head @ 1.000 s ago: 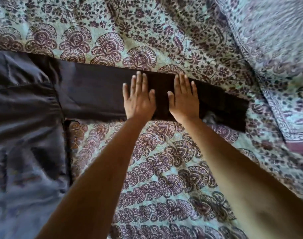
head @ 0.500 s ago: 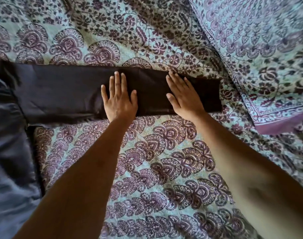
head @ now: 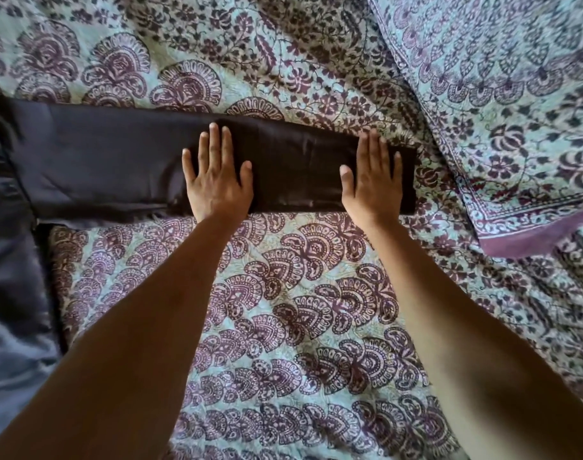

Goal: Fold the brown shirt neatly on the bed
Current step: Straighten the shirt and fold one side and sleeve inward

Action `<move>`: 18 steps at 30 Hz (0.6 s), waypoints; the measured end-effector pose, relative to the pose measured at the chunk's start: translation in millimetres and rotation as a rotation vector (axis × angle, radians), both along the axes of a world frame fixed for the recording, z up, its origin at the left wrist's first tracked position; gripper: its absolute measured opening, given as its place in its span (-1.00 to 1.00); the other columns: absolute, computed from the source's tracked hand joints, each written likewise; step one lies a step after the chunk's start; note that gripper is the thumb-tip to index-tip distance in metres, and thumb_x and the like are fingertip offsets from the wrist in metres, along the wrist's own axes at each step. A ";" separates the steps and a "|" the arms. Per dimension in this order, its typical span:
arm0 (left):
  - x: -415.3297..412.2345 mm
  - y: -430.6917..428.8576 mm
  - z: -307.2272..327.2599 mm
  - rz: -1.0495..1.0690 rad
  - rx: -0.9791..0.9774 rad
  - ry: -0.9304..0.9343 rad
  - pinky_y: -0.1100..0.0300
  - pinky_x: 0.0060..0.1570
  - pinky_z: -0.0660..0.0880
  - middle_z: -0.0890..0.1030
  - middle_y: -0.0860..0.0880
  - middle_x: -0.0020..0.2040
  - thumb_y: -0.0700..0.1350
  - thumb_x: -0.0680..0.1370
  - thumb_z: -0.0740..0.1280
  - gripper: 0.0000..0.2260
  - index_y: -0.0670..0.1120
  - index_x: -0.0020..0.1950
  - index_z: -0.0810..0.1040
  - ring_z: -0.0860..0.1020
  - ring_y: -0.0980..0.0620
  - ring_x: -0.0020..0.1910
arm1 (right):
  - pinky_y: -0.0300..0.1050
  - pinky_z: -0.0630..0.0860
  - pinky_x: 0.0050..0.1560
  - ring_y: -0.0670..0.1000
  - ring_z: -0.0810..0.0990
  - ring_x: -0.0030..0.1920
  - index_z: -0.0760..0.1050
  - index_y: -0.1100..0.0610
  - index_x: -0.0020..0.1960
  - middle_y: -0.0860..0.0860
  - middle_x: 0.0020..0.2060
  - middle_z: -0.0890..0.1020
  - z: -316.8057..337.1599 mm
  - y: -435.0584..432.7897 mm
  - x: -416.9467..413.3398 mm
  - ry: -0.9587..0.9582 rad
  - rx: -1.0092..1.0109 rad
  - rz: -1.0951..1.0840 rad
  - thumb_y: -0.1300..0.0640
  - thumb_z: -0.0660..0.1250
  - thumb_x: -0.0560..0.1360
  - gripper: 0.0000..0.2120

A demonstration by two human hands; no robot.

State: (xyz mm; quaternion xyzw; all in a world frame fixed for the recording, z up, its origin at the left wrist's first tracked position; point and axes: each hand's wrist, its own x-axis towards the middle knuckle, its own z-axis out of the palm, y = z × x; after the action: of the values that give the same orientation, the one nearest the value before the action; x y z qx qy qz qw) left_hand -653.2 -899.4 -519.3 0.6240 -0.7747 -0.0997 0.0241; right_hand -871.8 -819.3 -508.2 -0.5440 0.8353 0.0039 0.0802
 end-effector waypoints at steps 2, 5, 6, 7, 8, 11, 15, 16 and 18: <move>0.3 0.4 -1.5 0.001 0.006 0.003 -0.05 0.48 -0.16 -0.02 -0.05 0.56 0.11 0.61 -0.04 -0.45 -0.08 0.54 -0.04 -0.02 -0.01 0.53 | 0.03 -0.18 0.49 0.07 -0.10 0.51 -0.11 0.21 0.51 0.12 0.52 -0.06 3.1 -7.1 16.6 0.036 -0.021 -0.070 -0.08 -0.14 0.59 -0.41; 0.4 0.9 -2.6 -0.001 0.003 0.005 -0.04 0.47 -0.17 -0.01 -0.05 0.56 0.11 0.61 -0.04 -0.45 -0.07 0.54 -0.04 -0.02 -0.01 0.53 | -0.02 -0.20 0.48 0.07 -0.11 0.51 -0.11 0.22 0.51 0.14 0.51 -0.06 3.8 -32.8 63.0 -0.052 -0.067 0.138 -0.03 -0.05 0.60 -0.42; 0.8 0.7 -3.1 -0.002 -0.002 0.004 -0.04 0.47 -0.16 -0.01 -0.05 0.56 0.11 0.61 -0.03 -0.45 -0.08 0.54 -0.03 -0.01 -0.01 0.53 | -0.04 -0.20 0.47 0.06 -0.10 0.51 -0.10 0.22 0.51 0.13 0.52 -0.05 3.2 -39.9 77.9 -0.086 -0.057 0.235 -0.02 -0.05 0.60 -0.42; 1.0 0.5 -3.5 -0.002 -0.006 0.004 -0.04 0.47 -0.15 0.00 -0.05 0.56 0.10 0.60 -0.03 -0.45 -0.08 0.54 -0.02 -0.01 -0.01 0.53 | -0.05 -0.20 0.47 0.05 -0.10 0.51 -0.10 0.21 0.51 0.12 0.52 -0.05 1.8 -44.2 87.1 -0.105 -0.037 0.301 -0.01 -0.05 0.60 -0.43; 1.1 0.5 -3.6 -0.003 -0.006 0.004 -0.04 0.47 -0.15 0.01 -0.06 0.55 0.10 0.60 -0.03 -0.45 -0.08 0.54 -0.02 0.00 -0.01 0.53 | -0.05 -0.19 0.47 0.03 -0.09 0.51 -0.10 0.21 0.51 0.11 0.52 -0.05 0.0 -45.7 89.0 -0.107 -0.015 0.333 -0.02 -0.06 0.61 -0.44; 0.8 0.0 -2.2 -0.004 0.005 0.015 -0.04 0.47 -0.14 0.01 -0.05 0.55 0.11 0.60 -0.03 -0.45 -0.07 0.54 -0.02 0.00 -0.01 0.53 | -0.05 -0.19 0.47 0.01 -0.10 0.51 -0.11 0.19 0.52 0.08 0.52 -0.07 -2.8 -35.1 61.5 -0.061 0.016 0.281 -0.05 -0.11 0.61 -0.44; 0.1 -0.7 0.0 -0.007 0.020 0.020 -0.04 0.47 -0.17 -0.02 -0.04 0.56 0.11 0.61 -0.04 -0.46 -0.07 0.54 -0.04 -0.03 -0.01 0.53 | 0.00 -0.19 0.47 0.03 -0.08 0.51 -0.09 0.15 0.52 0.07 0.52 -0.04 1.8 -4.1 0.7 0.041 0.040 0.159 -0.12 -0.19 0.59 -0.42; -0.1 -0.6 0.5 -0.010 0.020 0.019 -0.04 0.47 -0.17 -0.02 -0.04 0.56 0.11 0.61 -0.05 -0.45 -0.07 0.54 -0.05 -0.03 -0.01 0.53 | 0.02 -0.19 0.47 0.04 -0.07 0.51 -0.08 0.14 0.52 0.07 0.52 -0.03 4.1 1.9 -8.8 0.049 0.049 0.158 -0.12 -0.19 0.58 -0.42; 0.5 0.1 1.5 -0.011 0.027 0.014 -0.04 0.47 -0.18 -0.03 -0.04 0.56 0.11 0.61 -0.05 -0.46 -0.07 0.54 -0.05 -0.04 -0.01 0.53 | 0.01 -0.21 0.46 0.04 -0.09 0.51 -0.10 0.14 0.52 0.07 0.52 -0.03 4.4 6.9 -16.2 0.029 0.071 0.174 -0.11 -0.20 0.57 -0.41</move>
State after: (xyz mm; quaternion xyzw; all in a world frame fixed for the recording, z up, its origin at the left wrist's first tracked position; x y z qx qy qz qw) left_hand -652.8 -899.2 -517.7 0.6193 -0.7765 -0.1146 0.0205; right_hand -888.0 -812.4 -503.8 -0.6111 0.7853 0.0483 0.0867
